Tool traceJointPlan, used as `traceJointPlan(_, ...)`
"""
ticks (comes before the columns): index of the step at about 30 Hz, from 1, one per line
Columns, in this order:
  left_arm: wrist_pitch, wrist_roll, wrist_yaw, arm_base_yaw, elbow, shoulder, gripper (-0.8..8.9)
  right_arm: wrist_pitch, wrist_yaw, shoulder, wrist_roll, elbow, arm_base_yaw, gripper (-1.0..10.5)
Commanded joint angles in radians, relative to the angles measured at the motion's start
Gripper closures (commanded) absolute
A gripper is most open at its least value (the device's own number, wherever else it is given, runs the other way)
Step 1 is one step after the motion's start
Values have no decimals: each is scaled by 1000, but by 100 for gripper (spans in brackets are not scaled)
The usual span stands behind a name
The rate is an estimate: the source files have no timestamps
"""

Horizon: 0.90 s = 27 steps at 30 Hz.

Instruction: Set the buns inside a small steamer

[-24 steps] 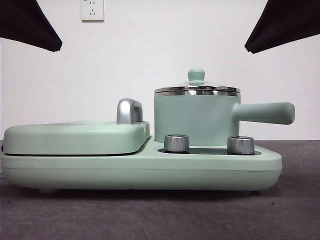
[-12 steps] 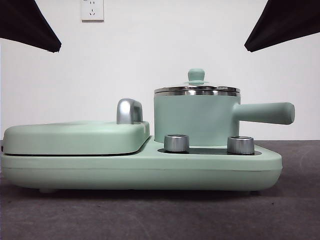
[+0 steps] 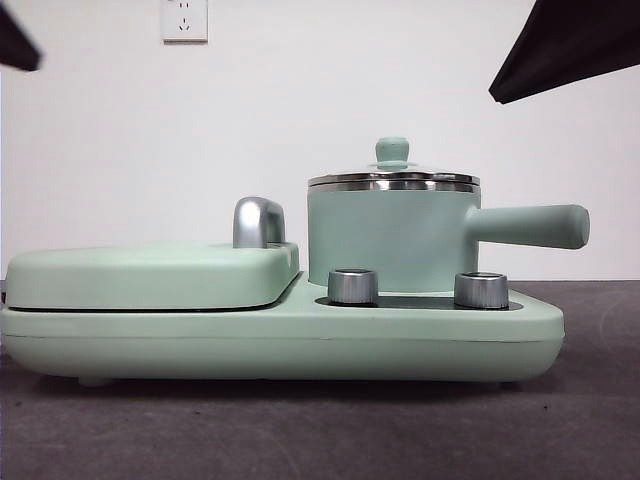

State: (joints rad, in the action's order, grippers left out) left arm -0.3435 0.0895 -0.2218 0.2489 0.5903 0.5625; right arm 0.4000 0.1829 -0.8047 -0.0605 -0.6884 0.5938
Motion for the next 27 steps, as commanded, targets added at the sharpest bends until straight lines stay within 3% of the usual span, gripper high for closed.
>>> traceJointPlan(1,50,-19,45,-51,-62,-75,798,-11,1,-3,-10,-6,7,927)
traceJointPlan(8,109,-19,79,-156,-289,-304,798,-11,0,-3,-10,-6,7,927)
traceJointPlan(17,170,-22,174,-211,-523,-534,798,-11,1,-3,-10,-6,7,927)
traceJointPlan(27,233,-20,174,-238,-577,-559,798,-11,1,-3,-11,-6,7,927)
